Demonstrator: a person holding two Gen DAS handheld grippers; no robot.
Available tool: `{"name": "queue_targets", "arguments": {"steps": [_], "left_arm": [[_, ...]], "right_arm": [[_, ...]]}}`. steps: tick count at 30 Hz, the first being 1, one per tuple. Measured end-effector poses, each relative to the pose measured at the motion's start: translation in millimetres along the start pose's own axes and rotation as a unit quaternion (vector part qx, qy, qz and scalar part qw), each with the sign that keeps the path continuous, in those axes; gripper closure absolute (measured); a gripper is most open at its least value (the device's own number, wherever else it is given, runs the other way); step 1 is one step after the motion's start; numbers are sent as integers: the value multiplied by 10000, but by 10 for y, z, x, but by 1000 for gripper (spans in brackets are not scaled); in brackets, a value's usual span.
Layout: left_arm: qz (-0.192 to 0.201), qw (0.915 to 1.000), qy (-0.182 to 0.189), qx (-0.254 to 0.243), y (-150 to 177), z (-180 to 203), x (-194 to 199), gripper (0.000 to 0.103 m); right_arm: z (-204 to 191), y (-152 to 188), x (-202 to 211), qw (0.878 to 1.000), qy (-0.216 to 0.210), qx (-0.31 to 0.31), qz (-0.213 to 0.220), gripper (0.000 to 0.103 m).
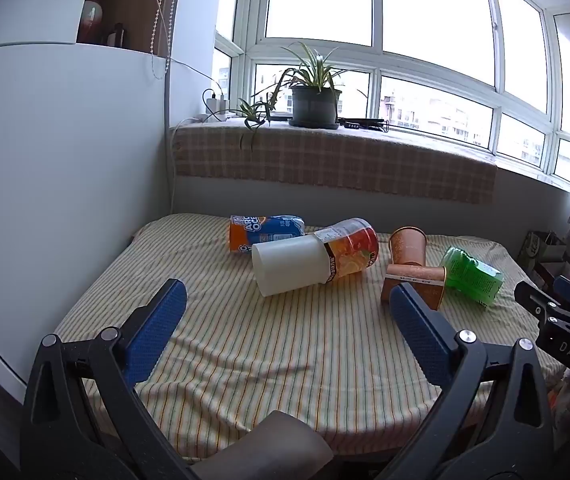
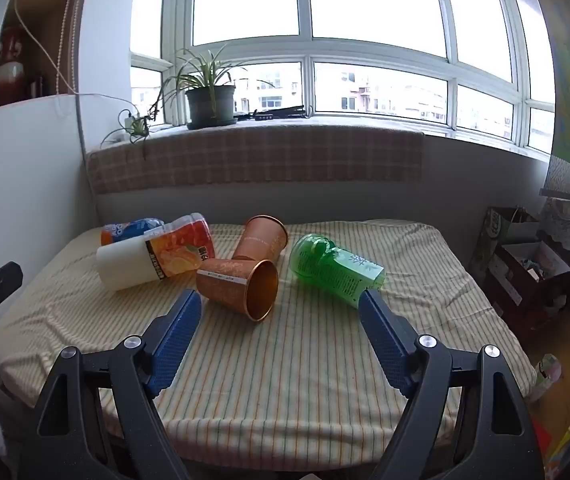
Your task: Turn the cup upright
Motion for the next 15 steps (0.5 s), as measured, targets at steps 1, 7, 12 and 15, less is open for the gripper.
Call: {"name": "queue_targets", "arguments": {"steps": [1, 7, 12, 15], "left_arm": [[-46, 10000, 6, 38, 6, -1, -3, 0], [-58, 9999, 35, 84, 7, 0, -4, 0], [-61, 9999, 29, 83, 5, -6, -4, 0], [-66, 9999, 26, 73, 7, -3, -5, 0]], "right_arm": [[-5, -2, -3, 10000, 3, 5, 3, 22], [-9, -19, -14, 10000, 30, 6, 47, 22], [53, -31, 45, 10000, 28, -25, 75, 22], [42, -46, 36, 9999, 69, -37, 73, 22]]}}
Point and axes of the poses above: each gripper's, at about its wrist camera, not at the fingertips, and x roughly against the way its jaws point, z to its right, y to its underside, the point moved 8 cm from there along -x, roughly the way its jaws point, and after that the axes turned 15 degrees about x, right-handed, at the moved point
